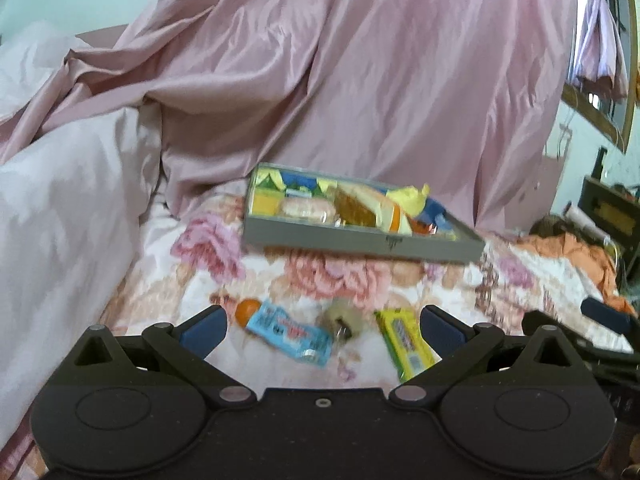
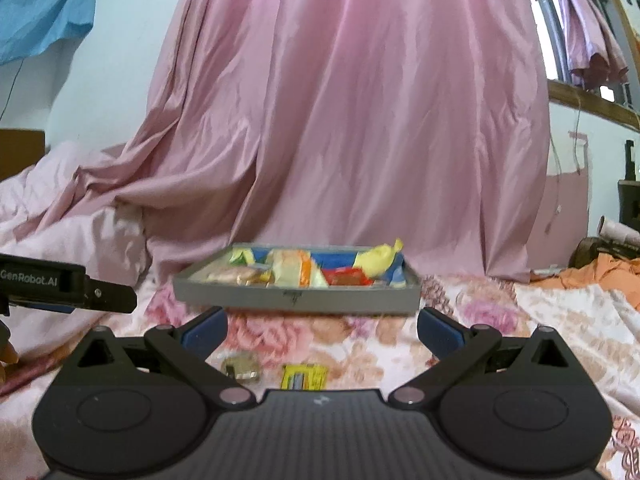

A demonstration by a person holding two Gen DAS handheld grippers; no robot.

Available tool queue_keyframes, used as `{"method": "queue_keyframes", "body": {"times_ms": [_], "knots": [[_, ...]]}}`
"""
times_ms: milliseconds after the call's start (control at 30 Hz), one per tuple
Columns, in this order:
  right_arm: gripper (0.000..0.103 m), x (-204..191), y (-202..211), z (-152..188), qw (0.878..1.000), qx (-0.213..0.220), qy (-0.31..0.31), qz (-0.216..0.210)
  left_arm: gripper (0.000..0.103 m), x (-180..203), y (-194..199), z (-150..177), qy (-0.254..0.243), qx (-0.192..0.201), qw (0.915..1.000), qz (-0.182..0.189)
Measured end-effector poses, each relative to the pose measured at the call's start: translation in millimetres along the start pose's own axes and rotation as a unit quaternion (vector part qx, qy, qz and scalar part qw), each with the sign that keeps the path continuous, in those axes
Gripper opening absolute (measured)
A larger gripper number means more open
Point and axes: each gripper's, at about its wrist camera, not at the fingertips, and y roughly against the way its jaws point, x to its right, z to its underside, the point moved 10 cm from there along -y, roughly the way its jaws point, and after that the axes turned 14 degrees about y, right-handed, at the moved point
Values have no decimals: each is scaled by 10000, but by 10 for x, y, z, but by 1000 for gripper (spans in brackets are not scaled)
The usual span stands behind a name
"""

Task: Organize snacks
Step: 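Withdraw both tools from the tray back over the remaining snacks, then grasp the clear-wrapped cake with the left tool while the right tool grasps the yellow candy bar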

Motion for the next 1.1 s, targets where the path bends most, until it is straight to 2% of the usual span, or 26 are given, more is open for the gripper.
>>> {"method": "queue_keyframes", "body": {"times_ms": [233, 567, 767, 933, 1100], "knots": [[103, -152, -64, 170, 9992, -340, 100, -164, 102, -195, -116, 262, 15, -451, 9988, -213], [103, -313, -295, 561, 9925, -1137, 210, -407, 102, -380, -312, 455, 32, -874, 9950, -481], [103, -375, -424, 762, 9874, -1473, 211, -538, 102, -465, -409, 507, -57, -1007, 9930, -617], [103, -388, -560, 924, 9829, -1743, 169, -572, 102, -519, -456, 475, -294, -952, 9920, -771], [103, -364, -742, 997, 9831, -1740, 225, -519, 102, -515, -587, 456, -416, -1068, 9910, -686]]}}
